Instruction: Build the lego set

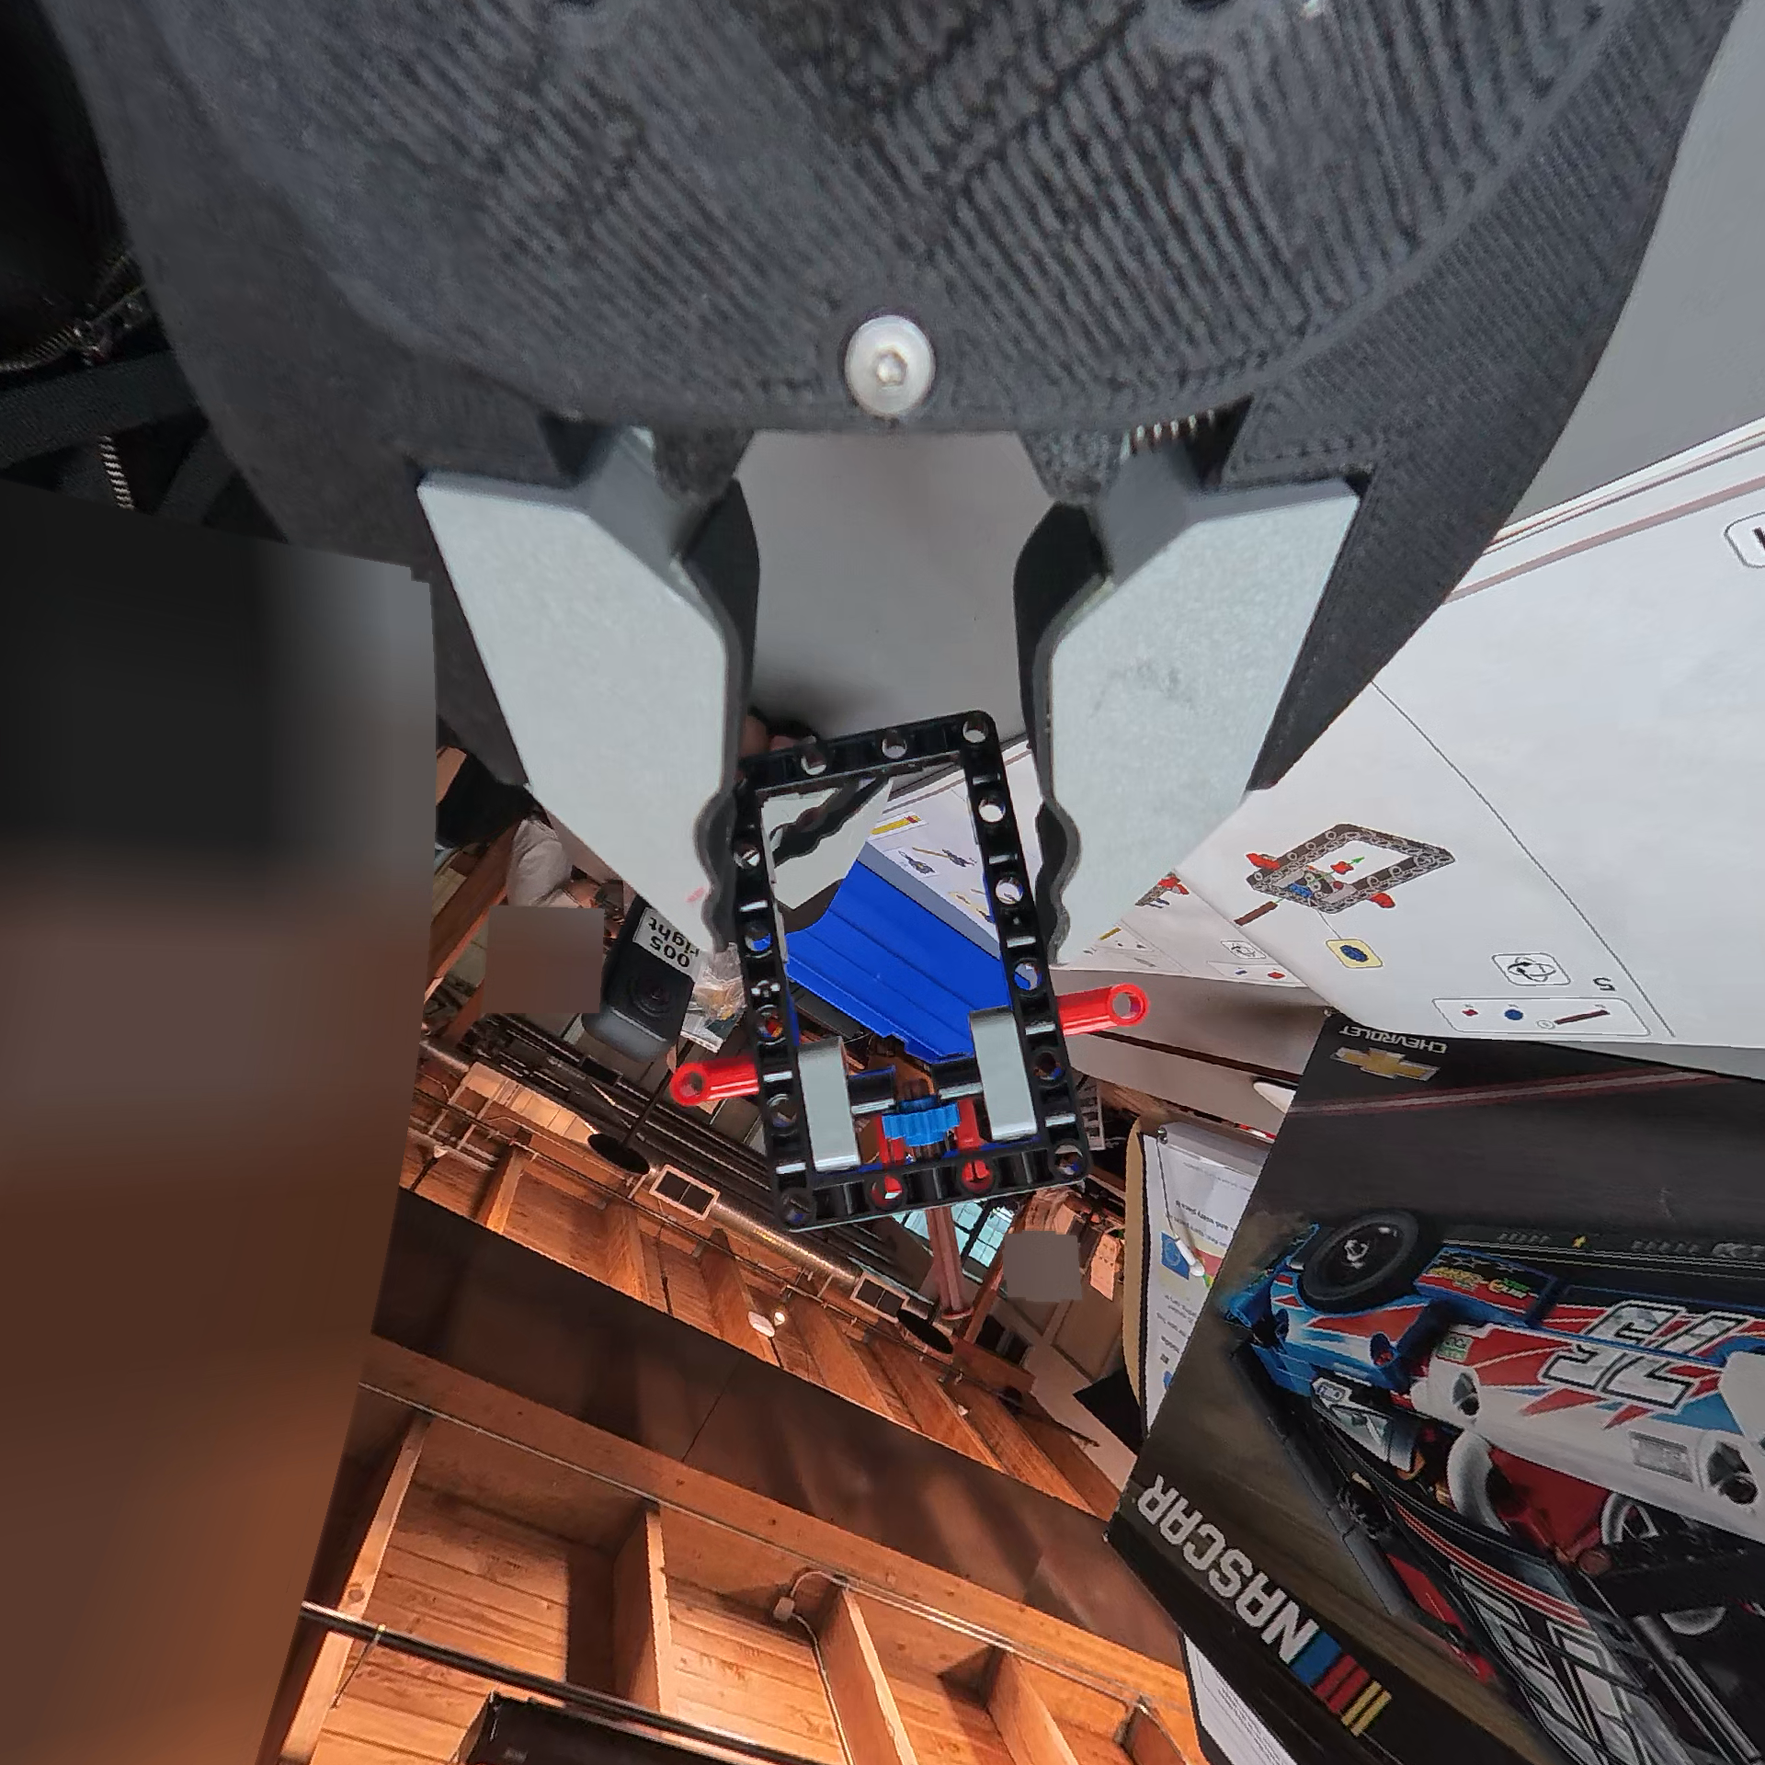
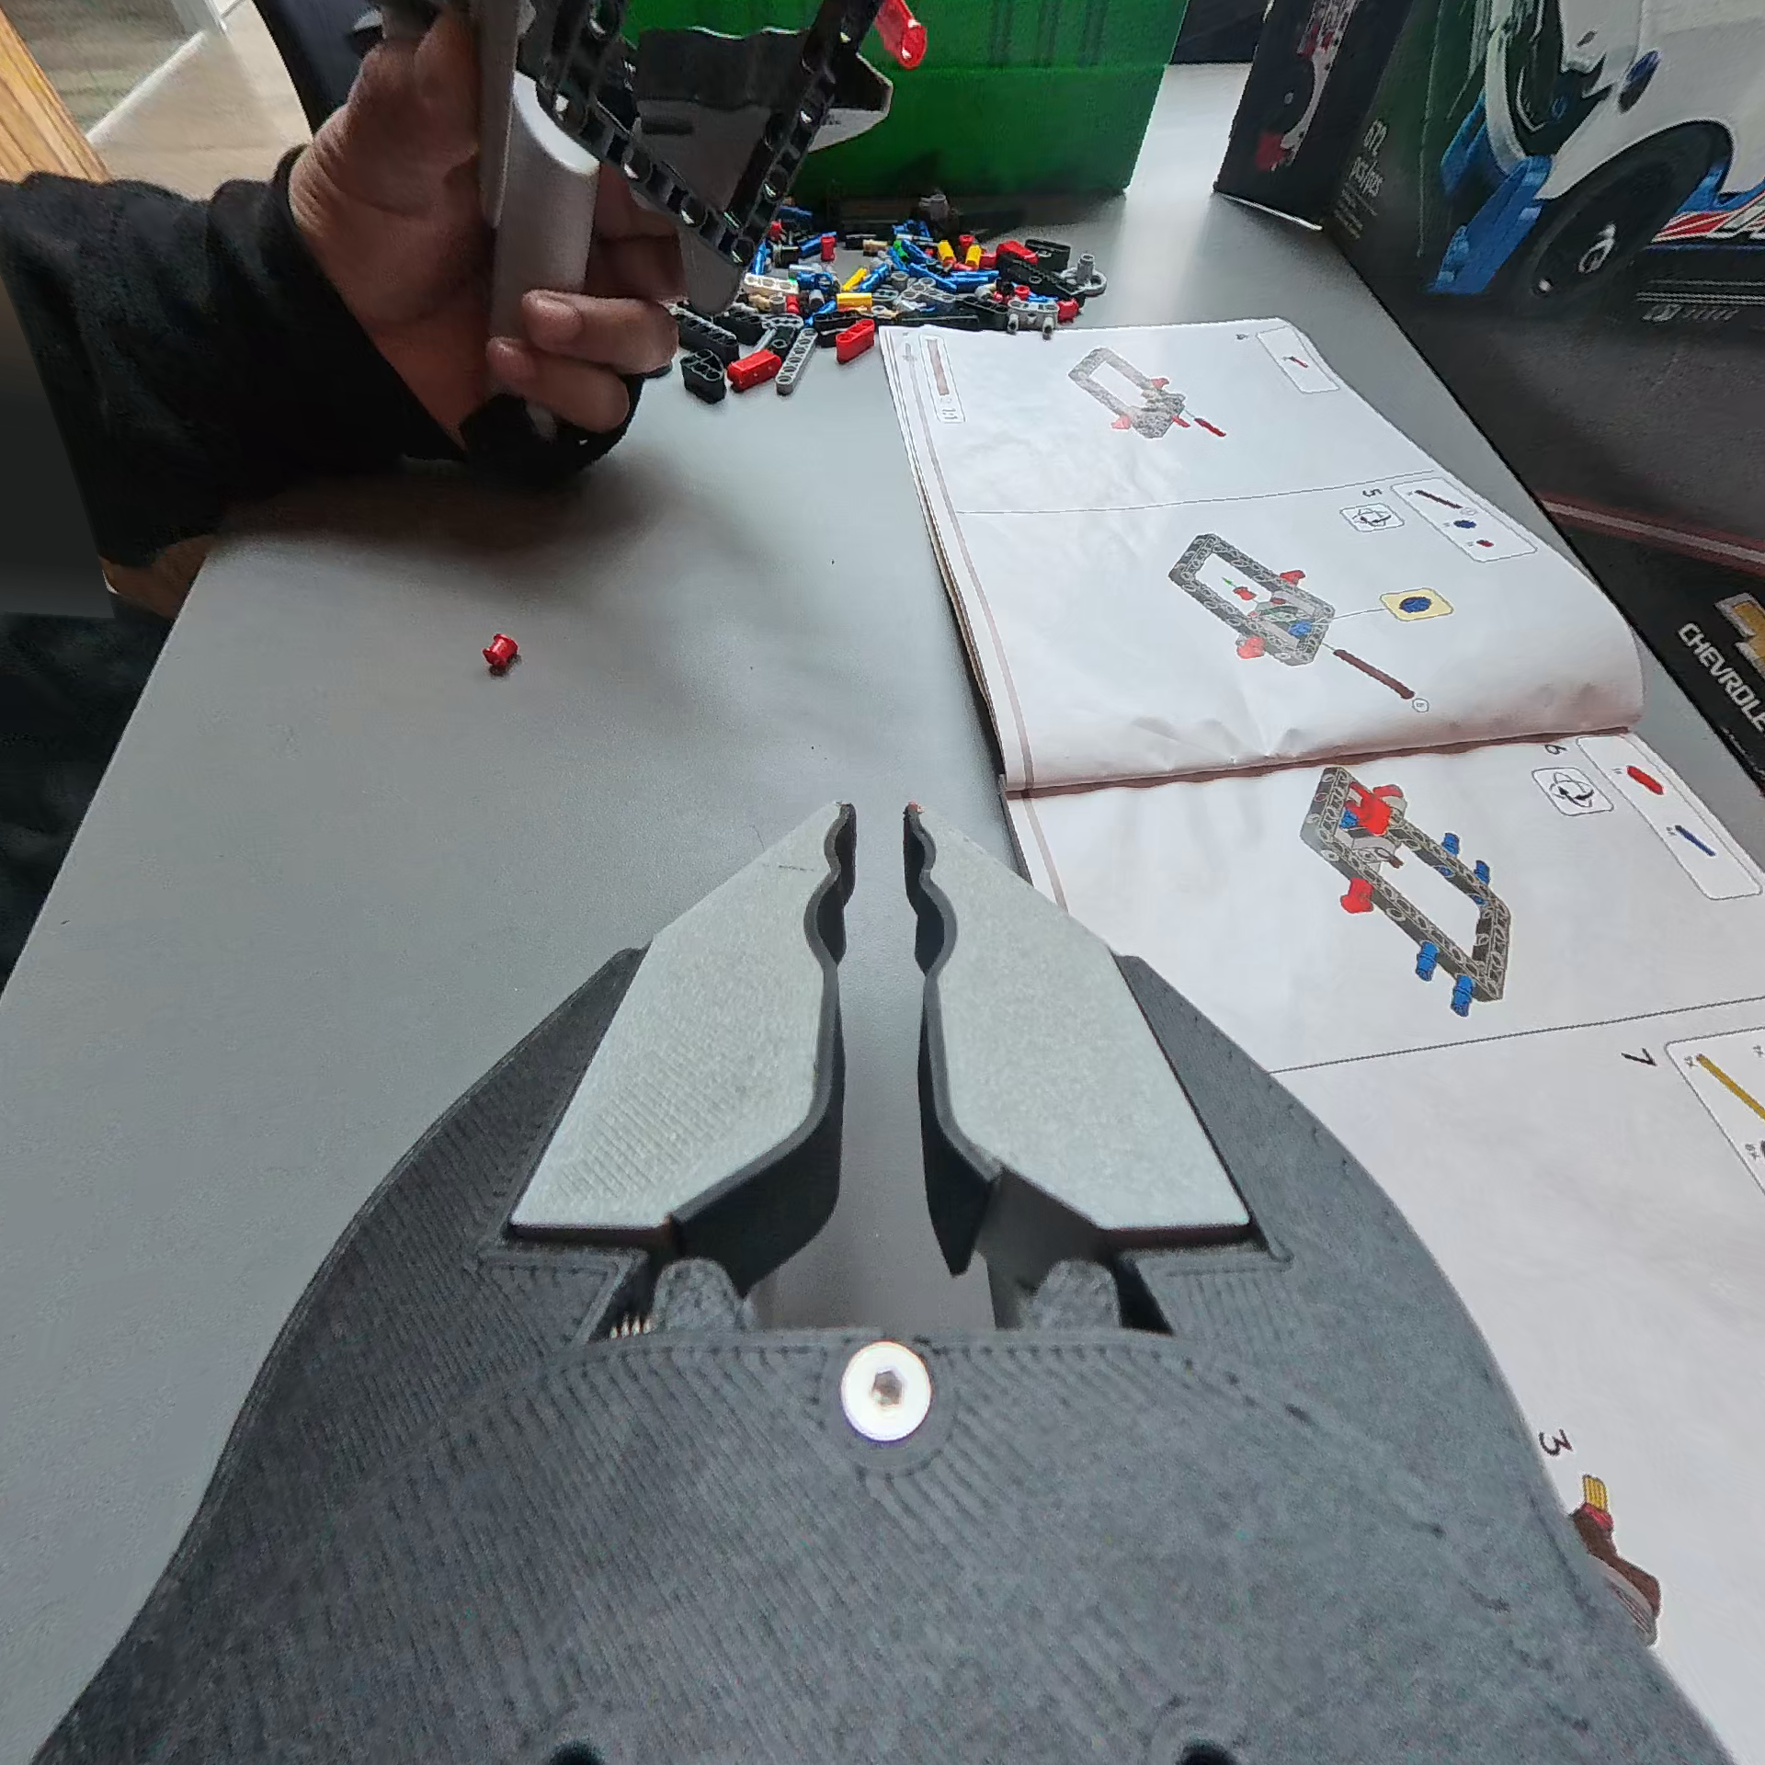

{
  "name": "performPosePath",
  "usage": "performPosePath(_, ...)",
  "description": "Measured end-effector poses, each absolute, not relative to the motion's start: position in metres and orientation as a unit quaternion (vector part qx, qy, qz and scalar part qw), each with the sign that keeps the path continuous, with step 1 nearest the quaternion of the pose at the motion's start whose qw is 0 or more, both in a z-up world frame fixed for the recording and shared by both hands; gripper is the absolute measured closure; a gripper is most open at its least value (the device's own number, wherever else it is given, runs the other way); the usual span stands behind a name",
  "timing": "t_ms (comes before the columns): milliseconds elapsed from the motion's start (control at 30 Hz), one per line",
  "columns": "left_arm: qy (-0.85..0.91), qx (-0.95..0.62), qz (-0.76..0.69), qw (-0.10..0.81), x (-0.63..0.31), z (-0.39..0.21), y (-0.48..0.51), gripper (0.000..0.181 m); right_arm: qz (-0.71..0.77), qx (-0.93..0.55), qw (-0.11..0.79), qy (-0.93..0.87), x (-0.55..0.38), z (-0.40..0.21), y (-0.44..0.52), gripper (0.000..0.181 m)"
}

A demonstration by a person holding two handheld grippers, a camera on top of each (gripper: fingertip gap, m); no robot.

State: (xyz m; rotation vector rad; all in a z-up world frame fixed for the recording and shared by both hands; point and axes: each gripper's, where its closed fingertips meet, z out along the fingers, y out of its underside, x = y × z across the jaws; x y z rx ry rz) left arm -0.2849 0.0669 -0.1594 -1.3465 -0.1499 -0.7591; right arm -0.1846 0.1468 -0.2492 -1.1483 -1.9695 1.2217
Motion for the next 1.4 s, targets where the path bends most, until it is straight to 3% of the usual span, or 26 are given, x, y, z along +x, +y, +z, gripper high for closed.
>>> performPosePath(167, -0.054, -0.6, -0.348, 0.718, -0.281, -0.155, 0.065, 0.119, 0.454, -0.426, 0.275, -0.733, -0.184, -0.249, 0.147, 0.175)
performPosePath(333, 0.055, -0.529, -0.333, 0.778, -0.256, -0.118, 0.041, 0.12, 0.454, -0.422, 0.277, -0.734, -0.184, -0.249, 0.146, 0.175)
performPosePath(533, 0.181, -0.513, -0.154, 0.825, -0.227, -0.114, 0.036, 0.119, 0.459, -0.419, 0.278, -0.732, -0.184, -0.247, 0.146, 0.175)
performPosePath(800, 0.251, -0.545, 0.073, 0.796, -0.212, -0.127, 0.053, 0.12, 0.463, -0.413, 0.282, -0.732, -0.182, -0.245, 0.145, 0.175)
performPosePath(1400, 0.307, -0.532, 0.175, 0.77, -0.195, -0.13, 0.058, 0.119, 0.469, -0.412, 0.276, -0.731, -0.182, -0.244, 0.144, 0.175)
